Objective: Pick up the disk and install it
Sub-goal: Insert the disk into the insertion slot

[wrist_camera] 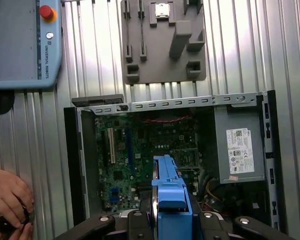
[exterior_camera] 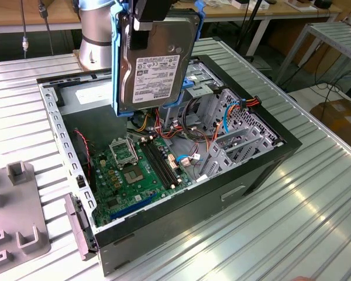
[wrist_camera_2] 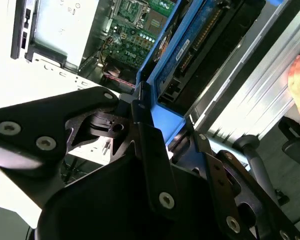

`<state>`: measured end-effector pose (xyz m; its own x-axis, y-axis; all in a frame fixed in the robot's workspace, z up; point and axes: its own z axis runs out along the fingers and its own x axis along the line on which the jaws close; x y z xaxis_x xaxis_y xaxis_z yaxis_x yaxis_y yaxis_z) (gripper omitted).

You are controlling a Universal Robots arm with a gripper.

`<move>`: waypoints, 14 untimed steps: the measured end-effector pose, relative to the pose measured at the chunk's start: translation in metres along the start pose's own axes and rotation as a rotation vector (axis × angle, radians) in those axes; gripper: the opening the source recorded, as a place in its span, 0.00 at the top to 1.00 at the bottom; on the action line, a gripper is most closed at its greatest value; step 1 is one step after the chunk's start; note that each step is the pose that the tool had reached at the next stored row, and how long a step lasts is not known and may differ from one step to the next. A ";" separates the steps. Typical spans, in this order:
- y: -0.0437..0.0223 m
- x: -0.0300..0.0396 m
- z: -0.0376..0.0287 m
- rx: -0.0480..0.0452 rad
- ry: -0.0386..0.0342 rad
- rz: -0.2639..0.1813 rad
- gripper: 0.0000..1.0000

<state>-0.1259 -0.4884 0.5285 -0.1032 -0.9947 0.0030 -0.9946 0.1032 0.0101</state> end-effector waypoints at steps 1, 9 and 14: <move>-0.0003 0.0017 0.0001 0.0001 -0.0001 0.001 0.63; -0.0177 0.0108 0.0009 -0.0005 0.0001 0.009 0.63; -0.0463 0.0089 0.0024 -0.0005 -0.0001 0.009 0.63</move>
<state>-0.0808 -0.5020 0.5256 -0.1119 -0.9937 0.0030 -0.9937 0.1119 0.0105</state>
